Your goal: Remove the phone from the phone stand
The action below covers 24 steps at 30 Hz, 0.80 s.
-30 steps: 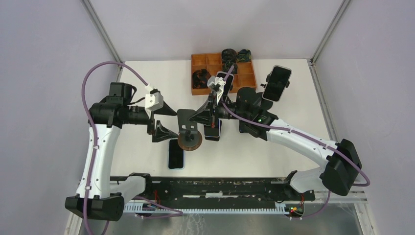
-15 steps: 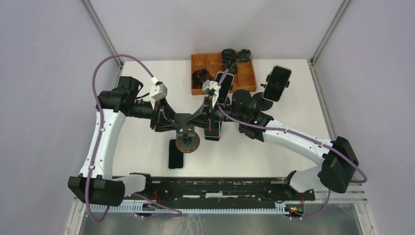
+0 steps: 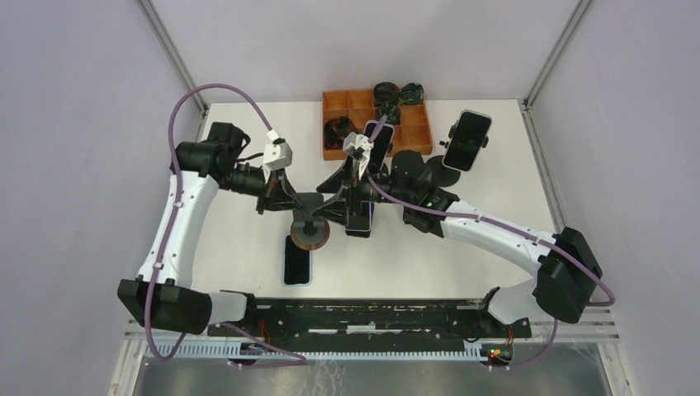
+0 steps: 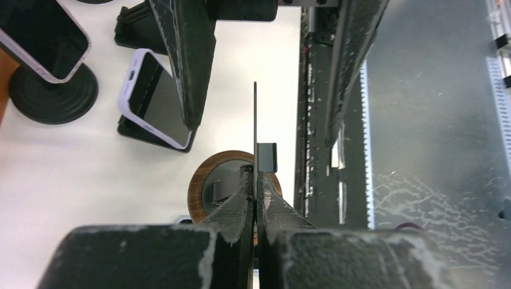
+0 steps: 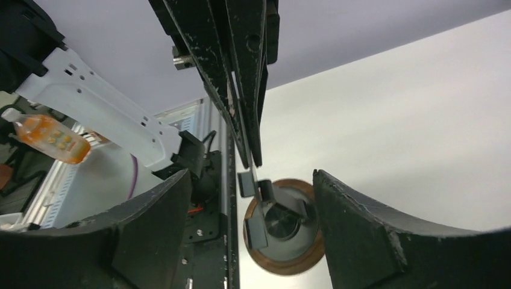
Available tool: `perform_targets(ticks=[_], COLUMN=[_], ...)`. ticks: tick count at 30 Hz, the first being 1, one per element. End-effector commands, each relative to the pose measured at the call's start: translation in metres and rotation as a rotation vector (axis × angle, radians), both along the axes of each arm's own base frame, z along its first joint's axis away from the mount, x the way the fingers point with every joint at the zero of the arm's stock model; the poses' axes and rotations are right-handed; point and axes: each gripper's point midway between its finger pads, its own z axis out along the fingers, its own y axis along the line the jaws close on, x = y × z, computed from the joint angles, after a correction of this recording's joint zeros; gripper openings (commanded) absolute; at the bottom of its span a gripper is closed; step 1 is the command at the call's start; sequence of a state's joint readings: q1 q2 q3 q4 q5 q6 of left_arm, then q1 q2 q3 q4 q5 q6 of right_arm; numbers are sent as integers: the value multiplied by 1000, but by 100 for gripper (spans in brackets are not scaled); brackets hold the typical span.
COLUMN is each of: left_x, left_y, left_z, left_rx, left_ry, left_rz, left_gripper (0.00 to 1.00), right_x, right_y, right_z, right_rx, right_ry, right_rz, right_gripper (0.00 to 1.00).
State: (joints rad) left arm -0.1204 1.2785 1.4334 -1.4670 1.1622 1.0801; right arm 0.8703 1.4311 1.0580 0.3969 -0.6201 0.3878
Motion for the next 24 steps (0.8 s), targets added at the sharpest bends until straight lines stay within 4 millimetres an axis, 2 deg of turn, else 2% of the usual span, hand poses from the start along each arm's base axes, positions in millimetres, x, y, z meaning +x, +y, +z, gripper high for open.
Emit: perform_targets(ticks=[1,5,11,18,24], left_x=[30,52,95,136,155], left_y=[3,7,17,26,29], left_z=[-4,-23,-45,-70,-96], left_rx=[51,80,62,79,75], left_ry=[-133,-111,-119,-100,-111], left_rz=[-43,-53,-35,-51,-84], left_gripper=[2,2,2,2,2], right_x=[18,21,22,23,31], right_y=[-24,-51,-85,-104,-118], right_z=[9,3,-30,-66,-98], right_rx=[15,-13,-119,-183,-236], right_ry=[-23,-21,-8,30,54], right_rz=[-112,-202,-342,-427,-512], right_gripper=[82,90,97,98,98])
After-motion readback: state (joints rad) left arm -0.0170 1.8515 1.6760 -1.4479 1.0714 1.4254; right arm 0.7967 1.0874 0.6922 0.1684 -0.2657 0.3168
